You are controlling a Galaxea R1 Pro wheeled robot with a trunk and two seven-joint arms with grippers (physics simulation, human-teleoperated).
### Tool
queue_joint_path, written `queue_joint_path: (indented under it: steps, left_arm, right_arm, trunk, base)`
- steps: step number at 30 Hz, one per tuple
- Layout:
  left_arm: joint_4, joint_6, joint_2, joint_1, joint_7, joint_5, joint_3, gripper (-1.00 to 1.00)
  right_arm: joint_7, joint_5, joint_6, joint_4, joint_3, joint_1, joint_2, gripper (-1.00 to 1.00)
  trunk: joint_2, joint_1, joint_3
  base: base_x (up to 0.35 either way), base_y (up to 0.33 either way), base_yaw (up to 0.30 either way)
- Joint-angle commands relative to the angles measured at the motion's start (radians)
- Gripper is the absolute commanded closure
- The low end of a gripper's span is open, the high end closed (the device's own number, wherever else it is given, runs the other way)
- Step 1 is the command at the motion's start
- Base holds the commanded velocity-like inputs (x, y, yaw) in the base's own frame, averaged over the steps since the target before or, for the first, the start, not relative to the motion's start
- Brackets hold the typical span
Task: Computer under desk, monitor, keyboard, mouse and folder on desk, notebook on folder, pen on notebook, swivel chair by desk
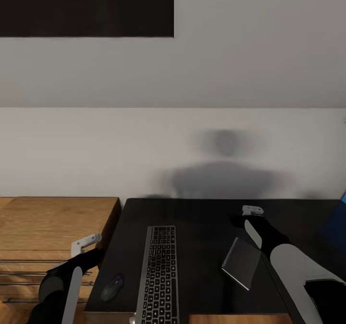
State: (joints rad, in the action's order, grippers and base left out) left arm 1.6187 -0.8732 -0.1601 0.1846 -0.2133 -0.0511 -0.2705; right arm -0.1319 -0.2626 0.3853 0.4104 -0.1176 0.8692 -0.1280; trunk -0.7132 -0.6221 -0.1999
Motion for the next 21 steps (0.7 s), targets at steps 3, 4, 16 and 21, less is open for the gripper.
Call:
queue_joint_path:
  steps: [3, 4, 16, 21]
  left_arm:
    - [0.001, -0.004, -0.001, 0.001, -0.004, -0.006, -0.001, -1.00]
    - [0.001, -0.004, -0.001, 0.001, -0.004, -0.006, -0.001, -1.00]
    - [0.001, -0.004, -0.001, 0.001, -0.004, -0.006, -0.001, -1.00]
    - [0.001, -0.004, 0.000, 0.001, -0.004, -0.006, -0.001, -1.00]
  right_arm:
    - [-0.008, -0.010, 0.005, 0.002, -0.008, 0.001, -0.002, -1.00]
    - [-0.008, -0.010, 0.006, 0.002, -0.008, 0.001, -0.002, -1.00]
    - [-0.009, -0.010, 0.009, 0.002, -0.007, 0.001, -0.002, -1.00]
    - [-0.010, -0.010, 0.010, 0.001, -0.007, 0.001, -0.002, -1.00]
  trunk:
    - [-0.023, -0.012, -0.011]
    - [-0.030, -0.016, -0.014]
    - [-0.114, -0.062, -0.052]
    - [-0.149, -0.081, -0.068]
  base:
    - [0.000, 0.000, 0.000]
    - [0.000, 0.000, 0.000]
    - [0.000, 0.000, 0.000]
    - [0.000, 0.000, 0.000]
